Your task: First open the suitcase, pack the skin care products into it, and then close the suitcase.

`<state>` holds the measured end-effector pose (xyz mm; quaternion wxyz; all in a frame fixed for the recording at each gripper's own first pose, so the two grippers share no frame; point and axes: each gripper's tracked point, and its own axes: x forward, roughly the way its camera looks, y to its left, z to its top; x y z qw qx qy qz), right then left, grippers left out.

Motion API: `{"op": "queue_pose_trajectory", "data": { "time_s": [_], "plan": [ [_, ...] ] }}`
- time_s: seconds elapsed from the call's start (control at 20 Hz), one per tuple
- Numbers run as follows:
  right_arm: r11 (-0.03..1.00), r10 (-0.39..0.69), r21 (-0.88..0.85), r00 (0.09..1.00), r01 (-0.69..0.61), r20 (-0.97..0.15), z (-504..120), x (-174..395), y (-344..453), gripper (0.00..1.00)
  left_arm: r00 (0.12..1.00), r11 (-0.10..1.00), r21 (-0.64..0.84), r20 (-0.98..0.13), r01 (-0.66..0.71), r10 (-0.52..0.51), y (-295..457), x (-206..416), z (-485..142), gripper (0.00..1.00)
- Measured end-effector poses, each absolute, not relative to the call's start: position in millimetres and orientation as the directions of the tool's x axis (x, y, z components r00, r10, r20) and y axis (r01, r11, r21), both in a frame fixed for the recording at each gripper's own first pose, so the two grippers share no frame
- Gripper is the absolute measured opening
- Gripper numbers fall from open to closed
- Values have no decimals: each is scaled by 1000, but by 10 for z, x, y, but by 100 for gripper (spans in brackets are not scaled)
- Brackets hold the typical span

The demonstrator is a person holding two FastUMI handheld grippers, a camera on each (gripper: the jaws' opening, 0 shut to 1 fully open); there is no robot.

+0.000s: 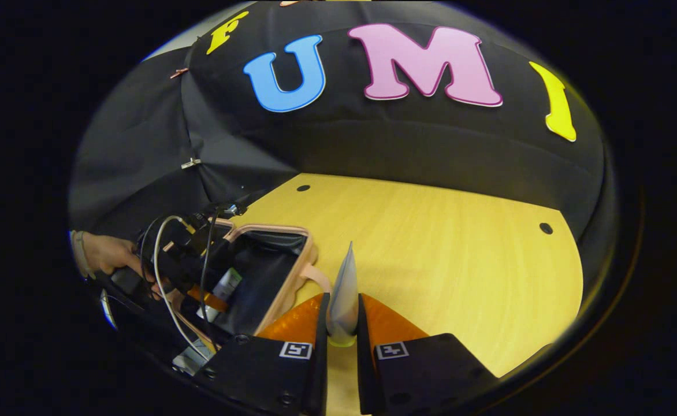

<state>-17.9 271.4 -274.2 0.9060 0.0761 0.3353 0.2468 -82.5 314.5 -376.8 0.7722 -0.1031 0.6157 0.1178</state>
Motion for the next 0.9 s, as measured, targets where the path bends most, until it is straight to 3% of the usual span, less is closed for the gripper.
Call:
{"op": "queue_pose_trajectory", "data": {
  "time_s": [0.05, 0.1, 0.15, 0.25, 0.45, 0.6, 0.75, 0.85, 0.9],
  "plan": [
    [858, 512, 311, 639, -408, -574, -2714, -215, 2870, 25, 247, 957, -38, -968, -287, 36, 3128, -813, -3702, 51],
    [849, 527, 322, 618, -420, -583, -2710, -248, 3034, 25, 278, 962, -60, -960, -267, 17, 3093, -812, -3611, 69],
    [832, 551, 344, 584, -434, -596, -2729, -313, 3278, 25, 317, 966, -77, -948, -247, 6, 3087, -799, -3493, 73],
    [796, 596, 388, 484, -466, -641, -2861, -467, 3787, 25, 508, 974, -133, -861, -184, -21, 3166, -718, -2992, 91],
    [795, 570, 427, 287, -431, -770, -3298, -734, 4349, 25, 580, 976, -144, -815, -167, -21, 3414, -955, -2664, 92],
    [864, 395, 307, 157, -399, -905, -3810, -893, 4337, 25, 573, 968, -136, -820, -213, 10, 3690, -1212, -2737, 92],
    [898, 339, 275, 143, -342, -930, -3905, -909, 4395, 26, 579, 941, -193, -816, -278, 3, 3877, -1397, -2760, 92],
    [893, 346, 276, 148, -356, -927, -3878, -900, 4416, 31, 584, 929, -184, -811, -320, 41, 4127, -1484, -2728, 92],
    [884, 382, 311, 156, -349, -911, -3803, -940, 4497, 43, 590, 924, -172, -804, -343, 69, 4279, -1527, -2697, 92]
  ]
}}
